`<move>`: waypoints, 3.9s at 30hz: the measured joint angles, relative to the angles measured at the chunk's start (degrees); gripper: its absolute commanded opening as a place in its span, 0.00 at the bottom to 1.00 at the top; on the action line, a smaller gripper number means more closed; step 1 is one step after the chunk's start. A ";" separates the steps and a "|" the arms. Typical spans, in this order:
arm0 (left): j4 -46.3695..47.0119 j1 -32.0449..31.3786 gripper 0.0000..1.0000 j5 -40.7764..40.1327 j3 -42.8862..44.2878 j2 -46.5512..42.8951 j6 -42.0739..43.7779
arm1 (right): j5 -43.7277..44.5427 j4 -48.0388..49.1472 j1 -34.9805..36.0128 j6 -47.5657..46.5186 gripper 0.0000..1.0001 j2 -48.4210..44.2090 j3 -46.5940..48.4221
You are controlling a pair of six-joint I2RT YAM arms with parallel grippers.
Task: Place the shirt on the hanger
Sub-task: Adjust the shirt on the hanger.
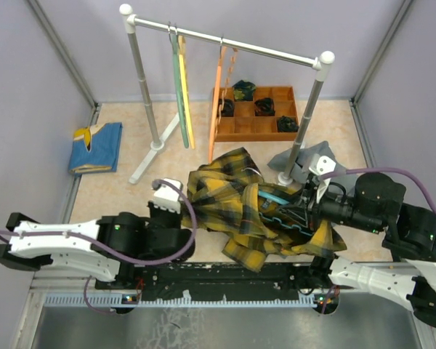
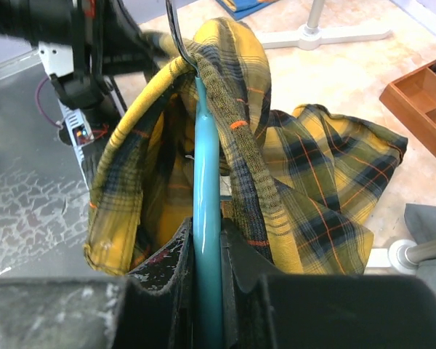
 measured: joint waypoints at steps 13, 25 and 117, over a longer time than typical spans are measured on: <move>-6.32 5.44 0.00 2.40 3.34 -8.98 -5.25 | -3.30 -5.60 0.00 -4.50 0.00 0.07 3.43; 4.28 7.80 0.73 10.82 -0.76 -18.80 11.72 | -2.25 -9.35 -0.02 -6.73 0.00 -3.28 5.25; 38.77 7.78 0.00 26.91 10.03 7.32 49.11 | 17.33 47.50 -0.28 18.67 0.33 1.70 -19.63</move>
